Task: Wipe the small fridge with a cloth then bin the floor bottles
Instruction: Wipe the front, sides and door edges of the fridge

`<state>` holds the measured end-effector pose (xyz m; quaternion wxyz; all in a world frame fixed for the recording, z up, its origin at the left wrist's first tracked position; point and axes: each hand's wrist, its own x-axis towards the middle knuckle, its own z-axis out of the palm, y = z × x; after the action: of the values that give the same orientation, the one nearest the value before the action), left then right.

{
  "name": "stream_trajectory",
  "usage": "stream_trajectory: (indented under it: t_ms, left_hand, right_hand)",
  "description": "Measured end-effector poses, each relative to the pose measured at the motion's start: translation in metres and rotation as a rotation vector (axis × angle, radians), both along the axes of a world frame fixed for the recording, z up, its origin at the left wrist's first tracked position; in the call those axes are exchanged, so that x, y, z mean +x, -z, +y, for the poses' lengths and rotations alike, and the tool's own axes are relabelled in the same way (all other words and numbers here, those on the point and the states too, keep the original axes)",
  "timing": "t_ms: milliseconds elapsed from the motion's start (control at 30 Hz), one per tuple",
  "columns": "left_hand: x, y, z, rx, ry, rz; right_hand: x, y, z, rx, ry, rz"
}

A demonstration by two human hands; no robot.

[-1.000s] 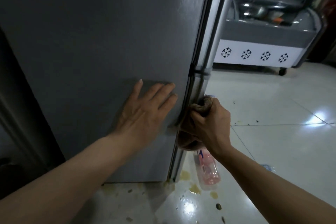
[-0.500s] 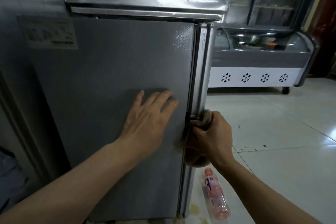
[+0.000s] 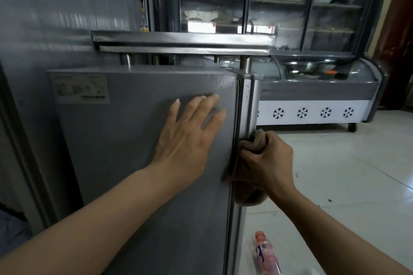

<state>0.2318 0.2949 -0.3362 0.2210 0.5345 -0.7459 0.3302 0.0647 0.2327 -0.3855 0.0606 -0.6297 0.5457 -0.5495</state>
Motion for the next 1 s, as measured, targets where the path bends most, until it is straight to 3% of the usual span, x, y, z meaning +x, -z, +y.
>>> stream_trajectory:
  t_ms: [300,667,1000]
  left_hand:
    - [0.001,-0.045,-0.022,-0.084,-0.035,0.133]
    - [-0.006,-0.055,-0.035,-0.194,0.013,0.187]
    - [-0.006,-0.073,-0.038,-0.095,0.038,0.322]
  right_hand:
    - [0.000,-0.086,-0.007,-0.229,-0.001,0.010]
    - [0.000,-0.114,-0.006,-0.419,-0.007,0.282]
    - [-0.007,-0.146,-0.006,-0.240,-0.137,0.395]
